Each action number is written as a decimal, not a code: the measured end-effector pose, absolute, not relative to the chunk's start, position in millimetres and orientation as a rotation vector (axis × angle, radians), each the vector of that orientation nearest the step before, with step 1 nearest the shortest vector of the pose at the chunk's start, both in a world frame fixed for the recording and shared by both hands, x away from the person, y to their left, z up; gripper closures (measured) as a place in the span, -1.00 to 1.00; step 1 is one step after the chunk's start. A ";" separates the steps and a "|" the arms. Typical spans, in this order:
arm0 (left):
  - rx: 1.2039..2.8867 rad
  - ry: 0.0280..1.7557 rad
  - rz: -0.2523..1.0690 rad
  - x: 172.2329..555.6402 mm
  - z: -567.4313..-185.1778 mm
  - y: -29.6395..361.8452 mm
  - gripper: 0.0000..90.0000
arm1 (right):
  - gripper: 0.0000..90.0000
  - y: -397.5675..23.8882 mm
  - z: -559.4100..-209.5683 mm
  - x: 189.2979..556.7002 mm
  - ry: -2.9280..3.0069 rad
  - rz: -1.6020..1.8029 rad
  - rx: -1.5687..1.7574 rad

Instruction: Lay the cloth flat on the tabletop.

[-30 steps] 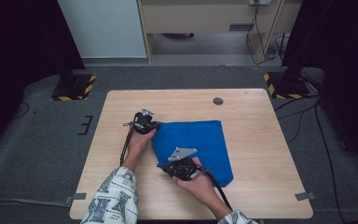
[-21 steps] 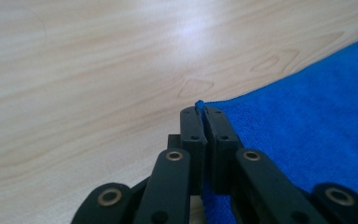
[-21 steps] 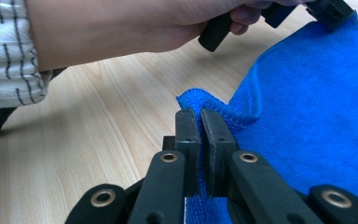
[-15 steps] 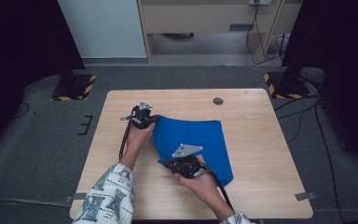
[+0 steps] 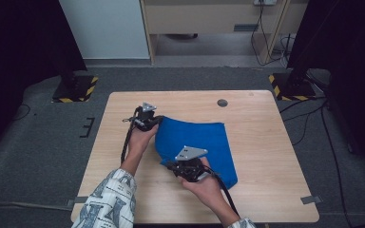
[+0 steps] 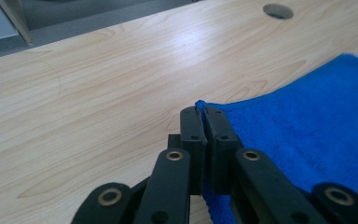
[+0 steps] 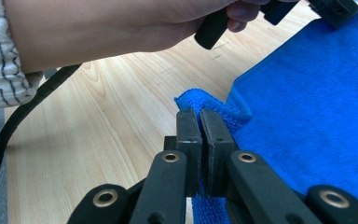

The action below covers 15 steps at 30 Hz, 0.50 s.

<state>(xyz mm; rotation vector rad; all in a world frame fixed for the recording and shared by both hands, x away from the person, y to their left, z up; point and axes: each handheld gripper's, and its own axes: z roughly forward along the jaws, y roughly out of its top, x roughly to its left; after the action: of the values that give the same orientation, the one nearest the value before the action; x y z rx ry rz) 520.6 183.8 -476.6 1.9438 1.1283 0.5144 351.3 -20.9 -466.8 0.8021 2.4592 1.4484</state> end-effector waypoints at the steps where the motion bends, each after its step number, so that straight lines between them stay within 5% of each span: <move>1: 1.933 1.130 0.520 520.2 -475.0 183.9 0.93 | 0.94 -21.6 -466.0 351.6 2.455 1.454 0.806; 15: 1.936 1.105 0.540 518.7 -462.8 169.7 0.94 | 0.95 -23.7 -460.6 345.8 2.437 1.474 0.794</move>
<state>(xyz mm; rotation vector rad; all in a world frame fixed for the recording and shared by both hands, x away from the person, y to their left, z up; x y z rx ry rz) 518.7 169.7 -462.8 1.9358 1.1053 0.5398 345.8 -23.7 -460.6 0.7943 2.4372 1.4740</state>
